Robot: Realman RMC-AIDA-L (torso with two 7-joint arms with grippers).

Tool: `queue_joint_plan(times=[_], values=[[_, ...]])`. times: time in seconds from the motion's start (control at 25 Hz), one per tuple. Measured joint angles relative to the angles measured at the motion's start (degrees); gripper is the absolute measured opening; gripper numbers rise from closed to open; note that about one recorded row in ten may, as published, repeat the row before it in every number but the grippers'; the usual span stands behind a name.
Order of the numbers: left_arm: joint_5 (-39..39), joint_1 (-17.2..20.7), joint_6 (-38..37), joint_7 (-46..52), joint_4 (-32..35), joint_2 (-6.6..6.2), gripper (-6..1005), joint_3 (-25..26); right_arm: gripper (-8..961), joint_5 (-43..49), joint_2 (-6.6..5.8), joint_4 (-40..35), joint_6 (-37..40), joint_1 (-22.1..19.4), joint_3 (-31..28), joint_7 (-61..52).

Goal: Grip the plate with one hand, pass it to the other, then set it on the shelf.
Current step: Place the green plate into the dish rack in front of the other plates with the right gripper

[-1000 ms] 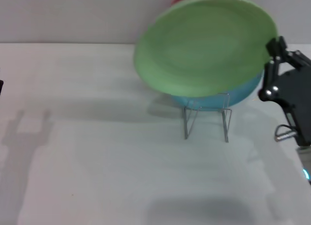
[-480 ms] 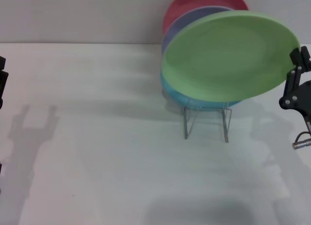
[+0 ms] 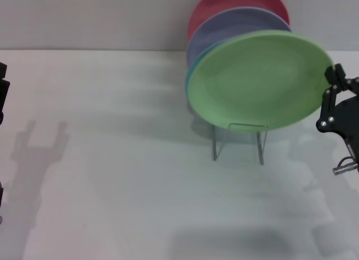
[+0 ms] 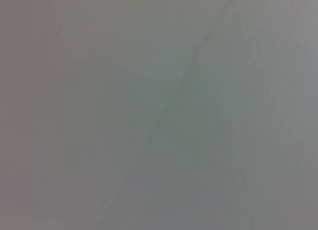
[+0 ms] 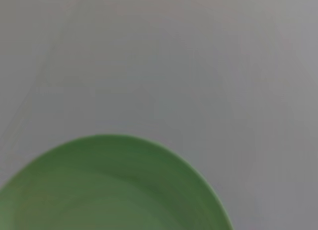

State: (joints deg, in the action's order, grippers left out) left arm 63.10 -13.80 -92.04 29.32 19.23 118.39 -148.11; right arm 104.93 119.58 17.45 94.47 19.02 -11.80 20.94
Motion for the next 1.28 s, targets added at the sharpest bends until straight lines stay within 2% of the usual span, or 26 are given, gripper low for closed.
queue_joint_plan(times=[0.56,1.28], values=[[-0.1,0.2,-1.4,2.3,-0.5,-0.08,829,-0.1,99,0.4,0.23,-0.1,-3.4,-2.2,0.4,-0.5],[-1.6,0.4,-2.2,4.3,-0.6,-0.18,829,-0.1,135,0.7,0.11,0.4,-8.9,-1.9,0.5,-1.4]])
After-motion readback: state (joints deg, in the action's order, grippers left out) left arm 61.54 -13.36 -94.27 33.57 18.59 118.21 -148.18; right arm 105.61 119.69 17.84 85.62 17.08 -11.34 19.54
